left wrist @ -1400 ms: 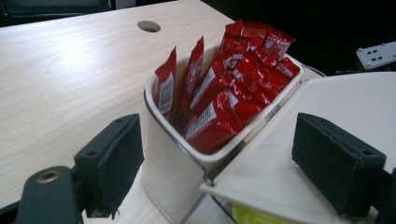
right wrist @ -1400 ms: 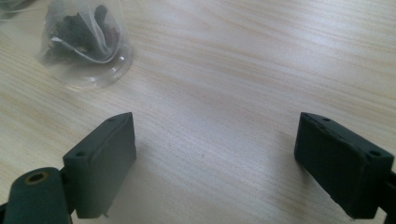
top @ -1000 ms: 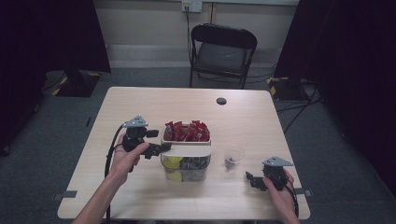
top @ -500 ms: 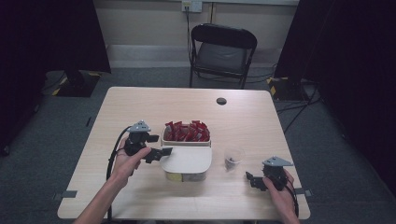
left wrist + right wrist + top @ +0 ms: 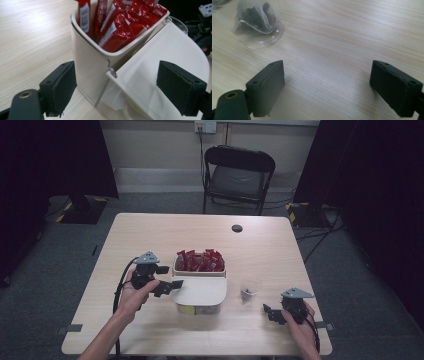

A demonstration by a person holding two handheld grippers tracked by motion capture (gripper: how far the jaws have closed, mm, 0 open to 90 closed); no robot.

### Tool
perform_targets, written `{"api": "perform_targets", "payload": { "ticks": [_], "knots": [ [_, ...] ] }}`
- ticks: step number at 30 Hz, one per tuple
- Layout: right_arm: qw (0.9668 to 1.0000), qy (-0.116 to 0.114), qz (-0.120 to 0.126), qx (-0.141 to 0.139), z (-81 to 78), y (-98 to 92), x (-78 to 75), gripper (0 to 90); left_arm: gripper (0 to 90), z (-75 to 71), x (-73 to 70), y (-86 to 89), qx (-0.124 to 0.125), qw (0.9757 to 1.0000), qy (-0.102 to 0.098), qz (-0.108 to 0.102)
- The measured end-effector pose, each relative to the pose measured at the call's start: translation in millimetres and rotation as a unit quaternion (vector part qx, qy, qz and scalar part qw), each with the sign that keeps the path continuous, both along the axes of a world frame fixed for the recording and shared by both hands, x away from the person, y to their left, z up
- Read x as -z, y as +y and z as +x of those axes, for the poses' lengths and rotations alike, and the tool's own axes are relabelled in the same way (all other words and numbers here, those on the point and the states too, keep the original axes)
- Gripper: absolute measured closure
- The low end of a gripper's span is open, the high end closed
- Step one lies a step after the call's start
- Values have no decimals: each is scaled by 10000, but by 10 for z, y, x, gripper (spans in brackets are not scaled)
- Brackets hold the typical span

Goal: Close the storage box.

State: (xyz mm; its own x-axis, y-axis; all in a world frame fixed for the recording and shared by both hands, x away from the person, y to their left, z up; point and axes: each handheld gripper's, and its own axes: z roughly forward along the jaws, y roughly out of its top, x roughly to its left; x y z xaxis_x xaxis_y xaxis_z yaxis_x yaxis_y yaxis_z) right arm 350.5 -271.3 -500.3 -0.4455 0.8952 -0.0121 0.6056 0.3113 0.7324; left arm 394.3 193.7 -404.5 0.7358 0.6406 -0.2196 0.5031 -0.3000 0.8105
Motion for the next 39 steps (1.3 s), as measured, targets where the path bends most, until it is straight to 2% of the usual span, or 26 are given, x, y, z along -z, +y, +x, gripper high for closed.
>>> {"api": "perform_targets", "payload": {
  "ticks": [5, 10, 12, 14, 22, 30, 33, 39],
  "knots": [
    [10000, 0, 0, 1, 0, 0, 0, 122, 158, -37, -38, 109, -91, 9998, -50, -139],
    [10000, -1, -1, 0, 0, 0, 0, 122, 158, -75, -60, 246, -217, 9997, -112, -53],
    [10000, -1, -1, 0, 0, 0, 0, 122, 158, -82, -52, 263, -261, 9996, -113, -86],
    [10000, -1, -1, 0, 0, 0, 0, 122, 158, -95, -32, 321, -328, 9994, -94, -16],
    [10000, -1, -1, 0, 0, 0, 0, 122, 157, -160, 24, 473, -556, 9984, -136, 32],
    [10000, 0, 0, 1, 0, 0, 0, 122, 158, -176, 125, 709, -882, 9959, -62, 195],
    [10000, 0, 0, 2, 0, 0, 0, 122, 158, -185, 192, 816, -1057, 9940, -13, 276],
    [10000, 0, 0, 2, -1, 0, 0, 122, 157, -224, 300, 936, -1173, 9923, 97, 387]
  ]
}}
